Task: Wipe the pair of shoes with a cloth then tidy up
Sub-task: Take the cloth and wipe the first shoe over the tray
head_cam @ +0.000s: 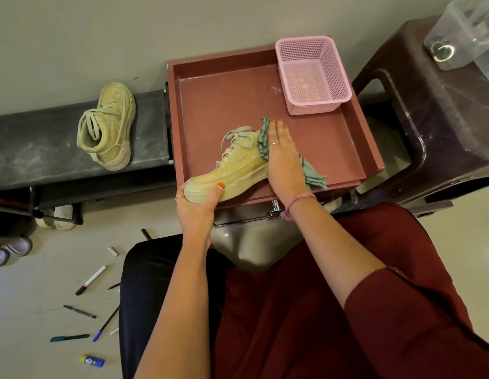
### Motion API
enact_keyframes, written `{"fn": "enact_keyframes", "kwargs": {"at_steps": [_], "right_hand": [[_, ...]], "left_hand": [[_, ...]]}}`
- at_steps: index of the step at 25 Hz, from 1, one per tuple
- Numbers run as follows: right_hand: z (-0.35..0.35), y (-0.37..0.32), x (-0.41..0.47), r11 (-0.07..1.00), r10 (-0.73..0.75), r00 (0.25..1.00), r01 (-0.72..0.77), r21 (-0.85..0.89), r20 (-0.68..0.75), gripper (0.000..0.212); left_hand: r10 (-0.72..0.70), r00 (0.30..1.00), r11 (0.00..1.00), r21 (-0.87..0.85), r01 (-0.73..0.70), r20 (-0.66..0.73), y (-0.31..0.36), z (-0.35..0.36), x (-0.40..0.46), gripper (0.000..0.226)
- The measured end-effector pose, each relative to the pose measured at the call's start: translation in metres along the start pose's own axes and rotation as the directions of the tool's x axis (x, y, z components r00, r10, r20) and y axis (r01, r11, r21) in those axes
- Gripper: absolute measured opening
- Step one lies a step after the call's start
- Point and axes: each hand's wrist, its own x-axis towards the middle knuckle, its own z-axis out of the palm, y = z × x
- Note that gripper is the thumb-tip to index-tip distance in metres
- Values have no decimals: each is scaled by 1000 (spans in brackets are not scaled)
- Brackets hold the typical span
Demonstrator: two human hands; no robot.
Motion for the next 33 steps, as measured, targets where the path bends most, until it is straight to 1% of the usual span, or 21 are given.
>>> {"fn": "enact_keyframes", "kwargs": {"at_steps": [1, 2, 4, 5, 6, 7, 9, 10, 11, 12, 14, 16, 17, 19, 20, 22, 24, 26, 29, 31, 33], "right_hand": [[1, -12, -5, 999, -37, 999, 37, 17, 10, 67], [4, -23, -15, 994, -106, 994, 106, 6, 31, 65], [8, -31, -37, 972, -233, 971, 234, -11, 47, 61], [7, -27, -40, 969, -245, 968, 245, -5, 52, 60], [7, -20, -34, 974, -225, 973, 225, 10, 49, 60], [7, -13, -24, 985, -174, 984, 173, 27, 32, 60], [3, -6, -6, 998, 0, 1000, -1, 65, 7, 65], [1, -9, -5, 996, 55, 998, -55, 77, 4, 68], [1, -15, -10, 996, 37, 999, -38, 84, 12, 69], [4, -22, -21, 997, -40, 998, 37, 72, 42, 70], [4, -28, -45, 972, -230, 967, 224, 65, 108, 71], [-3, -20, -42, 950, -313, 942, 313, 20, 123, 70], [-4, -17, -33, 945, -320, 940, 326, -29, 122, 67], [-3, -21, -15, 951, -263, 957, 278, -133, 122, 61], [-2, -25, -6, 959, -208, 970, 228, -166, 128, 60], [1, -37, 5, 975, -100, 985, 125, -181, 138, 58], [0, -47, 5, 983, -45, 991, 67, -171, 125, 57], [0, -51, -10, 980, -66, 989, 89, -176, 133, 59], [4, -48, -45, 968, -126, 983, 151, -200, 131, 59], [3, -40, -32, 974, -98, 989, 118, -193, 111, 58], [2, -31, -2, 976, -25, 997, 40, -212, 75, 57]], "left_hand": [[-1, 1000, 1000, 2, 1, 1, 1, -1, 1, 76], [-3, 1000, 1000, 10, 3, 5, 1, -2, 2, 78], [-2, 1000, 999, 49, 1, 9, 1, -2, 0, 71], [3, 1000, 998, 64, -3, 6, 1, -2, -2, 66], [10, 1000, 998, 69, -10, 0, 1, -2, -3, 63], [15, 1000, 998, 66, -15, -2, 1, -2, -4, 63], [13, 1000, 999, 52, -13, -3, 0, -2, -5, 62], [8, 1000, 999, 48, -7, -5, 0, -2, -5, 62], [1, 1000, 999, 45, 0, -8, 0, -2, -4, 62], [-3, 1000, 999, 41, 3, -6, 0, -3, -4, 62], [-3, 1000, 999, 33, 3, 8, -1, -3, -3, 61], [-4, 1000, 1000, 26, 3, 19, -1, -3, -3, 60], [-1, 1000, 1000, 17, 1, 19, -2, -3, -4, 59], [6, 1000, 1000, 0, -6, 19, -2, -2, -5, 58], [7, 1000, 1000, -5, -7, 19, -2, -2, -5, 56], [13, 1000, 1000, -3, -13, 16, 0, -1, -6, 55], [21, 1000, 1000, 11, -21, 12, 0, 0, -6, 56], [26, 1000, 999, 38, -26, 0, 0, -1, -6, 57], [29, 999, 999, 32, -30, 19, 0, -2, -5, 60], [32, 999, 999, 19, -32, 25, 1, -2, -6, 58], [33, 999, 999, 12, -33, 22, 1, -1, -7, 57]]}}
